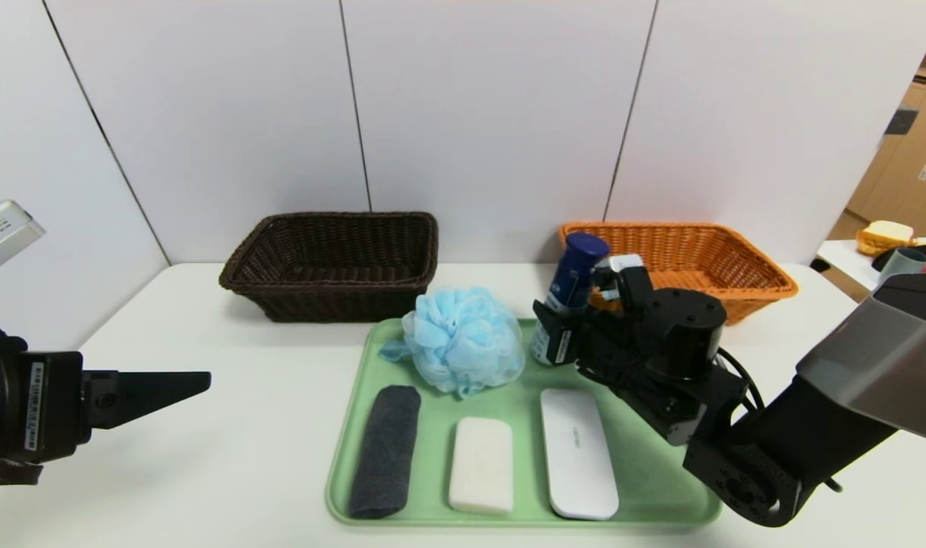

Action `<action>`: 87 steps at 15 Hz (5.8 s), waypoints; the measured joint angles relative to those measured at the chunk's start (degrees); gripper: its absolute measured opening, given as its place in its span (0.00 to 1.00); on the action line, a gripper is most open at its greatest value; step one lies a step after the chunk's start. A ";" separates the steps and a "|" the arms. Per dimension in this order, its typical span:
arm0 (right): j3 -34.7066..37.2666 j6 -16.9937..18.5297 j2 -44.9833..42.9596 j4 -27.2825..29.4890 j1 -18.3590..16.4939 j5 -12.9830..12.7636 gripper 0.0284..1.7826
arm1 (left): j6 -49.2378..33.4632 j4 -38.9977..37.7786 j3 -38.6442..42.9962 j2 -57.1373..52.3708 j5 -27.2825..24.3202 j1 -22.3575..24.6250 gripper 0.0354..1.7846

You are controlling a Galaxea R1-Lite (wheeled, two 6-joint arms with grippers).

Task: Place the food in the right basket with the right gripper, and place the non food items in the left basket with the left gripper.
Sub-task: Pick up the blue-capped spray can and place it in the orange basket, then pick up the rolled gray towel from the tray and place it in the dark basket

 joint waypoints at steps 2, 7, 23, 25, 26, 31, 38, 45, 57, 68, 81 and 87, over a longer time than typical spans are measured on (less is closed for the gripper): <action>0.00 0.02 -0.33 0.09 0.00 0.00 0.44 | 0.00 0.06 0.00 0.00 0.05 0.00 0.94; -0.77 -0.04 -4.58 1.52 1.15 -0.16 0.44 | -0.01 -0.06 0.00 0.06 0.09 -0.09 0.94; -23.76 1.60 -22.44 42.05 -26.71 13.60 0.44 | 0.00 -0.05 0.15 0.10 0.06 -0.61 0.94; -23.76 1.51 -20.43 41.66 -28.04 13.67 0.44 | 0.00 -0.05 0.24 0.10 0.09 -0.74 0.94; -23.76 1.35 -19.25 41.52 -28.51 13.63 0.44 | -0.01 -0.06 0.24 0.10 0.11 -0.76 0.94; -23.98 -1.16 -10.20 30.63 -29.85 12.56 0.44 | -0.01 -0.06 0.33 0.10 0.16 -0.78 0.94; -24.20 -3.32 -0.77 22.94 -31.98 11.57 0.44 | 0.00 -0.13 0.26 0.26 0.17 -0.78 0.94; -26.21 -4.68 3.44 22.47 -32.52 10.48 0.44 | 0.00 -0.06 0.44 0.28 0.09 -0.78 0.94; -28.66 -4.58 -5.10 27.65 -33.40 11.59 0.85 | -0.59 1.52 -6.64 2.95 0.02 -0.87 0.94; -64.33 8.44 -24.26 123.70 -29.98 26.56 0.93 | -19.71 30.27 -42.95 28.67 11.59 -17.81 0.94; -50.97 1.99 -32.17 135.25 -16.13 8.68 0.95 | -24.28 27.15 -37.43 42.79 17.58 -26.22 0.94; -50.66 2.28 -32.34 135.12 -16.13 8.30 0.95 | -25.06 26.75 -38.03 47.53 14.79 -27.43 0.94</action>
